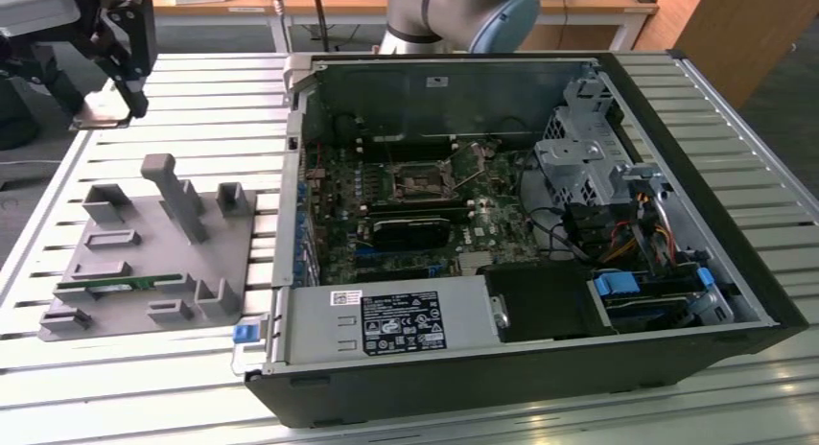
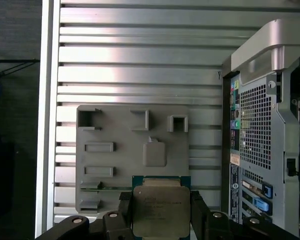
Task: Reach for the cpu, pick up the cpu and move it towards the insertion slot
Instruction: 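Pick up the cpu and move it towards the insertion slot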
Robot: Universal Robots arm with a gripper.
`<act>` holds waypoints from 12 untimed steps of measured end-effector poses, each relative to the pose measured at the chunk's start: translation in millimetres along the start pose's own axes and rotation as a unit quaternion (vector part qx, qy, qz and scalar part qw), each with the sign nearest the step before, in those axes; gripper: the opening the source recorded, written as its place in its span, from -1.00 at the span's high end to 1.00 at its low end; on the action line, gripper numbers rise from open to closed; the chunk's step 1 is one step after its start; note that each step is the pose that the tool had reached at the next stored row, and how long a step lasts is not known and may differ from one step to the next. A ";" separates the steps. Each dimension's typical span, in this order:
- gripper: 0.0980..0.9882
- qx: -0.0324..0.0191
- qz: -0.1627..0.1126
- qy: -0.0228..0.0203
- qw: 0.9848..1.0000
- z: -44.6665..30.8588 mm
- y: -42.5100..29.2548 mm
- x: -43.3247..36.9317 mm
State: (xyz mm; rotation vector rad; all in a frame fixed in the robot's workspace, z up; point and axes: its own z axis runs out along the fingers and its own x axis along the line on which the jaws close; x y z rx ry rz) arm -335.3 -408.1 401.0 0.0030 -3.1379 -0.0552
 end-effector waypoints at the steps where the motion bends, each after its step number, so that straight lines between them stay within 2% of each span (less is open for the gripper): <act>1: 0.00 0.000 0.000 0.000 1.000 0.0 0.0 -1.5; 12: 0.00 0.000 0.000 0.000 1.000 0.0 -0.1 -16.0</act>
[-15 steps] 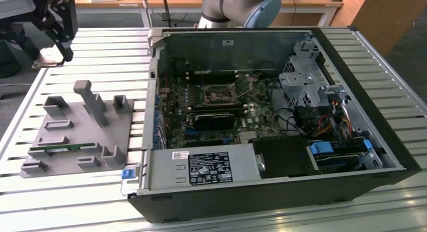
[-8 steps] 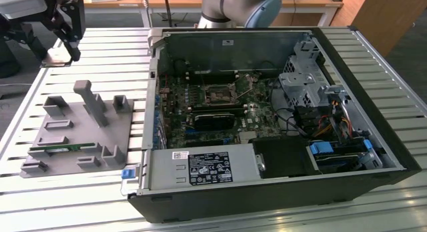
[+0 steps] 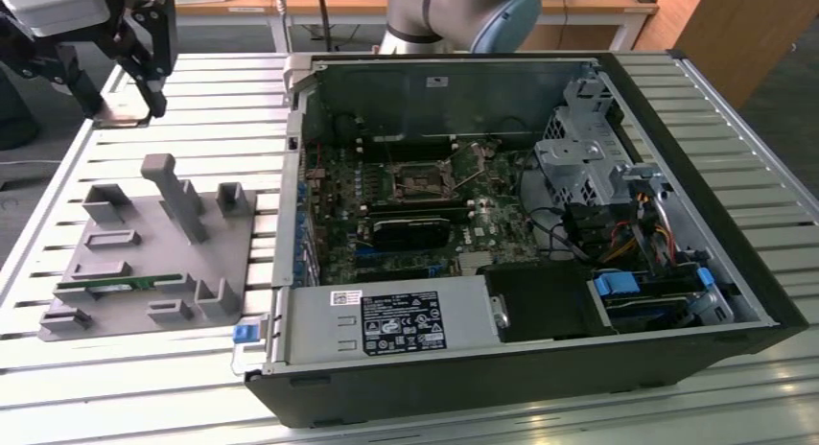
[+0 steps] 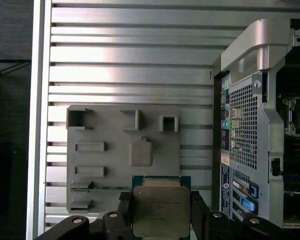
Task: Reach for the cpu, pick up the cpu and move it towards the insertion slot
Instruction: 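Pick up the cpu and move it towards the insertion slot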
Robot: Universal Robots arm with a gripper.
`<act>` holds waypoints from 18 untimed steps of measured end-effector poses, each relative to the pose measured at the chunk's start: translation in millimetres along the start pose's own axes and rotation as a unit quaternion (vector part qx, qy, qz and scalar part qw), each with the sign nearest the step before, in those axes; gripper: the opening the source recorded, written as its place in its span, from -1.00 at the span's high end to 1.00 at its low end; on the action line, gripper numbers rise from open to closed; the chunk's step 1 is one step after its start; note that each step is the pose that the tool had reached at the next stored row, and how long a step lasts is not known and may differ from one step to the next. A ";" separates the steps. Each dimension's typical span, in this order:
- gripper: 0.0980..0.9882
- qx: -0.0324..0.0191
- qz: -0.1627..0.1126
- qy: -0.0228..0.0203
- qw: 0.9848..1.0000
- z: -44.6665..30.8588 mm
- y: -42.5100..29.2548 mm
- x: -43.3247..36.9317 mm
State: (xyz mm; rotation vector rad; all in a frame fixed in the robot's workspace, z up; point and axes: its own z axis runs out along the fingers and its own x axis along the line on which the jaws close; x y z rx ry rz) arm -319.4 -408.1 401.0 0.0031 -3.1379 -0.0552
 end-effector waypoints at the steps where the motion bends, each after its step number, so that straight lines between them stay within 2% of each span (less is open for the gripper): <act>1: 0.00 0.000 0.000 0.000 1.000 0.0 0.0 -1.5; 7: 0.00 0.000 0.000 0.000 1.000 0.0 0.0 -15.8; 18: 0.00 0.000 0.000 0.000 1.000 -0.2 -0.1 -50.9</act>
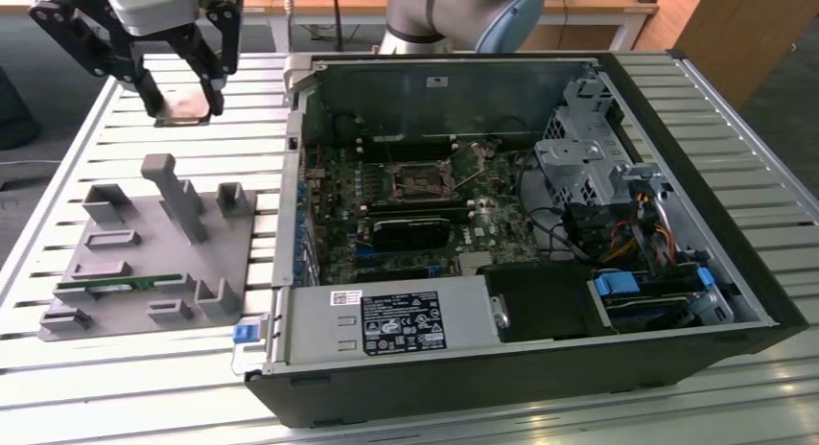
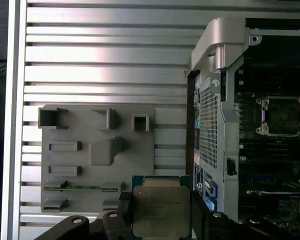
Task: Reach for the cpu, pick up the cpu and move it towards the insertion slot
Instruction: 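Pick up the cpu and move it towards the insertion slot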
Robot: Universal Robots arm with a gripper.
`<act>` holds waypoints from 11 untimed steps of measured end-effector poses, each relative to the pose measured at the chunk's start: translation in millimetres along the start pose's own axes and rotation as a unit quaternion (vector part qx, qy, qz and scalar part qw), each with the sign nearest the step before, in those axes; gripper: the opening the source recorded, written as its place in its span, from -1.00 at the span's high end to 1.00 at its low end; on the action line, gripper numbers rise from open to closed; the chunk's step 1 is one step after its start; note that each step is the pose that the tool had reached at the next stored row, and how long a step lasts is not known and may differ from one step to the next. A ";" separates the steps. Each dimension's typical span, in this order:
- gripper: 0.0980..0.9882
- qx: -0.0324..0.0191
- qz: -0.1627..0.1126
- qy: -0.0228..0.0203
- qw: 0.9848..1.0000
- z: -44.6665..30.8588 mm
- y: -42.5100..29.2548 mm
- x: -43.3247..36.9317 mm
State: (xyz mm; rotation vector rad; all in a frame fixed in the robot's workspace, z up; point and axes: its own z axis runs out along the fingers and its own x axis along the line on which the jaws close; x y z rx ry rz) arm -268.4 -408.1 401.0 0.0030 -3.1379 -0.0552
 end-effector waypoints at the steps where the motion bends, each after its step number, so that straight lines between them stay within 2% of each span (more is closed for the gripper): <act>1: 0.00 0.000 0.000 0.000 1.000 0.0 0.0 -3.2; 11: 0.00 0.000 0.000 0.000 1.000 -0.1 -0.1 -34.6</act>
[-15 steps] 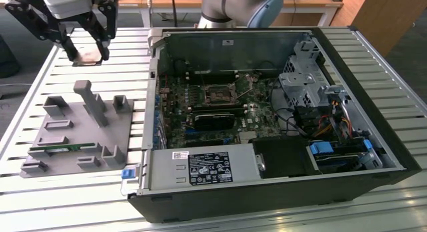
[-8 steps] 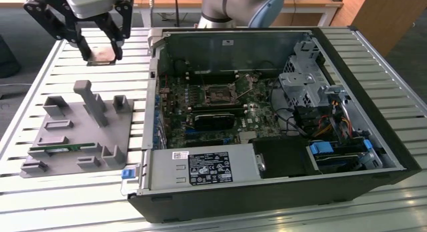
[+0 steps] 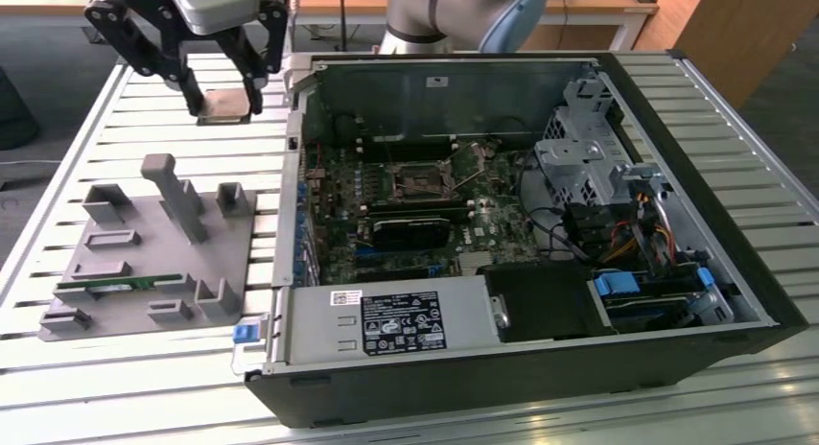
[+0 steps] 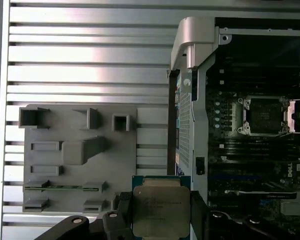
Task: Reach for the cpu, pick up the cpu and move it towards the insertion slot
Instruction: 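Pick up the cpu and move it towards the insertion slot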
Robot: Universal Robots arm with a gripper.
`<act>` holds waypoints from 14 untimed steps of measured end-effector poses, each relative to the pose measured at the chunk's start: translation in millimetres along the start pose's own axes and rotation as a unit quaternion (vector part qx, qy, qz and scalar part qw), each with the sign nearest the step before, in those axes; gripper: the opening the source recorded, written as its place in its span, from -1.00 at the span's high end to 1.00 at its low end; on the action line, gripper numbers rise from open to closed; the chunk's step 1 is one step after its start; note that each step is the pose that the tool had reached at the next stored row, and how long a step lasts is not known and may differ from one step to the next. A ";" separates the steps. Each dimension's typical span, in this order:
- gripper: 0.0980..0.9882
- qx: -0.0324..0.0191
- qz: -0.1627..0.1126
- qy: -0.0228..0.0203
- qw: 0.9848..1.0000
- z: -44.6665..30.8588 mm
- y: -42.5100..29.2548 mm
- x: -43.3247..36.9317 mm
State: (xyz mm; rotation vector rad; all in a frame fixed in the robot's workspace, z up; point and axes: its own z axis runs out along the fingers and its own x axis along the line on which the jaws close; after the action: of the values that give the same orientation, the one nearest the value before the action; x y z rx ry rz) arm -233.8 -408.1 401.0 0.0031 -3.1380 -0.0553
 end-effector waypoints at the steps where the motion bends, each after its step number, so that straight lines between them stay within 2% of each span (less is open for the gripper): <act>1: 0.00 0.000 0.000 0.000 1.000 0.0 0.0 -2.8; 14: 0.00 0.000 0.000 0.000 1.000 -0.2 -0.1 -39.6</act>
State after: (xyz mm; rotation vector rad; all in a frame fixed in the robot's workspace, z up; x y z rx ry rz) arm -194.2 -408.1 401.0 0.0030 -3.1379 -0.0552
